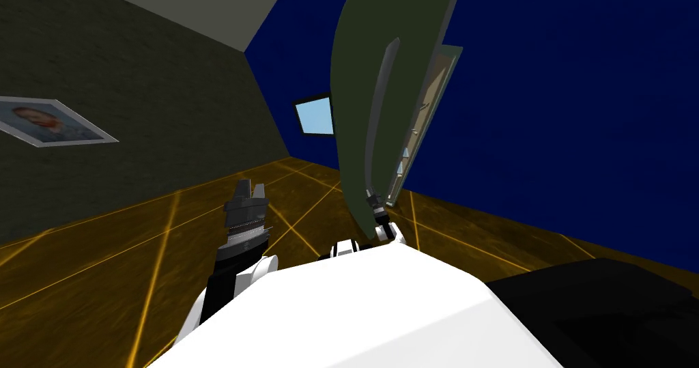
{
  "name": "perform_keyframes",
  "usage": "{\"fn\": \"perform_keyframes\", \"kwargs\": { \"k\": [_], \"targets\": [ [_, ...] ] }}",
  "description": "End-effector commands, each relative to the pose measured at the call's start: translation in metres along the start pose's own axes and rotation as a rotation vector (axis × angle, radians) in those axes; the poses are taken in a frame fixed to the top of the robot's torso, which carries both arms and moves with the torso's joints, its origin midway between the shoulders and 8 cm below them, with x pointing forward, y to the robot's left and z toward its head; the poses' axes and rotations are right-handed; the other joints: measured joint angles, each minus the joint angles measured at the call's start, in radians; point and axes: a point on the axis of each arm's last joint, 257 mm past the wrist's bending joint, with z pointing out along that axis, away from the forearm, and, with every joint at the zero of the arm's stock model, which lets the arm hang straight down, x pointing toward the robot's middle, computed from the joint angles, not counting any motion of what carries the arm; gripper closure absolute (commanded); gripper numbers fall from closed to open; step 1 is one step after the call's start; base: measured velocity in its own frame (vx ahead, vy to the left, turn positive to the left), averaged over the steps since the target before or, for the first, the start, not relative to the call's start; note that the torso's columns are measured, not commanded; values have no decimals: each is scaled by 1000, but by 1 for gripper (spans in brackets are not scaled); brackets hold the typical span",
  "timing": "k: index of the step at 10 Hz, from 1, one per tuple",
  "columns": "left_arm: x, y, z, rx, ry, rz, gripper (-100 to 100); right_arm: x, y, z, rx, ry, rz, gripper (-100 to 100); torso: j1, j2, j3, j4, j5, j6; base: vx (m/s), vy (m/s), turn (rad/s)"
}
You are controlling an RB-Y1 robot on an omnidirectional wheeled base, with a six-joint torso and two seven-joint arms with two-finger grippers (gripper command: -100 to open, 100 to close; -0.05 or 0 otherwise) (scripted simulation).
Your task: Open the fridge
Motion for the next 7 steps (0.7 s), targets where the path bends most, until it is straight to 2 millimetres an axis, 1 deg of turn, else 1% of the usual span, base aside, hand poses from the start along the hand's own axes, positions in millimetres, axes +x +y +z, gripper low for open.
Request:
{"fn": "perform_keyframes", "kwargs": {
  "k": [1, 2, 3, 4, 5, 6, 7],
  "targets": [
    [0, 0, 0, 0, 0, 0, 0, 5, -15, 7, 35, 11, -20, 100, -4, 0, 1, 1, 0, 0, 3, 328, -68],
    [0, 0, 0, 0, 0, 0, 0, 5, -15, 7, 35, 11, -20, 100, -3, 0, 0, 1, 0, 0, 17, 273, -54],
    [0, 0, 0, 0, 0, 0, 0, 12, -21, 5, 48, 29, -32, 100, -5, -1, -1, 2, 0, -1, -31, 295, -58],
    [0, 0, 0, 0, 0, 0, 0, 12, -21, 5, 48, 29, -32, 100, -2, 3, 1, 2, 1, 0, -13, 263, -38],
    [0, 0, 0, 0, 0, 0, 0, 19, -26, 3, 60, 48, -43, 100, -4, 3, 2, 1, 0, 1, 20, 319, -67],
    [0, 0, 0, 0, 0, 0, 0, 22, -18, -3, 38, 57, -35, 100, 0, 3, 2, 1, 1, 2, -3, 167, -50],
    [0, 0, 0, 0, 0, 0, 0, 31, -24, -7, 50, 83, -46, 100, -11, 6, 4, 0, -2, 4, 49, 180, -82]
  ]
}}
